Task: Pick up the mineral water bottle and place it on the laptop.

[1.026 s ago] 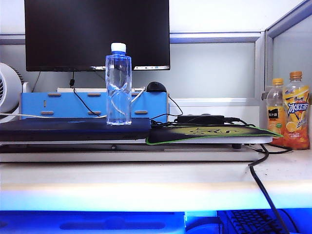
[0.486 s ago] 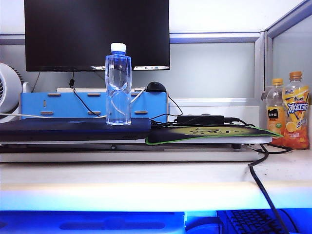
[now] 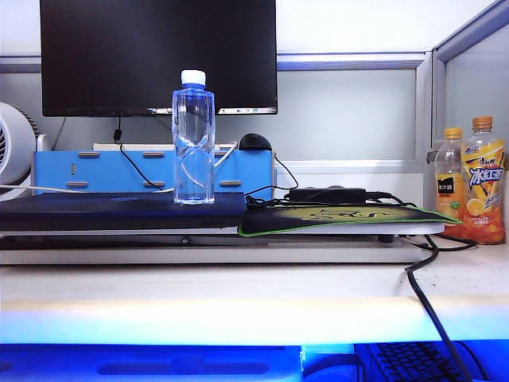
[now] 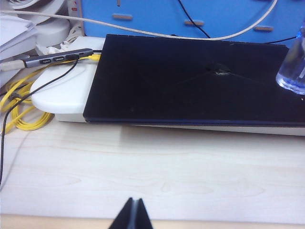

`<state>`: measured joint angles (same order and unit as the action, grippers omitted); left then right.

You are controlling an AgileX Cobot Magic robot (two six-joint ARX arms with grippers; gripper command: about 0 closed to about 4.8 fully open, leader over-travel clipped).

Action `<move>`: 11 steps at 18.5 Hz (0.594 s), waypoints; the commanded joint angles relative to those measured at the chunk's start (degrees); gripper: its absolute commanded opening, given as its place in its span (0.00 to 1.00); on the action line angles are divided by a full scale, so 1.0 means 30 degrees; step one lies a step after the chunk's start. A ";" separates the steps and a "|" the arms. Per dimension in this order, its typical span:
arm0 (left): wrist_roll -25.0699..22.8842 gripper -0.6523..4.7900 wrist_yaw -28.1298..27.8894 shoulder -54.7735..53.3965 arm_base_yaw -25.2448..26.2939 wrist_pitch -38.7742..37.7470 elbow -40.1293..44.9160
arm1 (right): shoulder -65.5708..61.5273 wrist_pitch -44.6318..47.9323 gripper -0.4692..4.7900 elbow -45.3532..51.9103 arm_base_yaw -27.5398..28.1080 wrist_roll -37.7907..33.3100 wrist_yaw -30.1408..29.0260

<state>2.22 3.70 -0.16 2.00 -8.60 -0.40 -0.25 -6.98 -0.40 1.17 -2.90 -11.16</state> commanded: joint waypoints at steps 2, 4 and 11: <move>-0.0022 0.12 0.0058 0.0036 0.0007 -0.0036 0.0000 | -0.0007 -0.0401 0.13 0.0051 -0.0648 0.0823 0.1967; -0.0029 0.12 0.0058 0.0036 0.0007 -0.0036 0.0000 | -0.0015 -0.0750 0.13 0.0044 -0.0641 0.1144 0.2951; -0.0029 0.12 0.0058 0.0036 0.0007 -0.0036 0.0000 | -0.0015 -0.0940 0.13 0.0044 -0.0627 0.1115 0.3322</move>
<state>2.22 3.70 -0.16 2.00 -8.60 -0.40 -0.25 -9.76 -0.40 -0.73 0.34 -1.28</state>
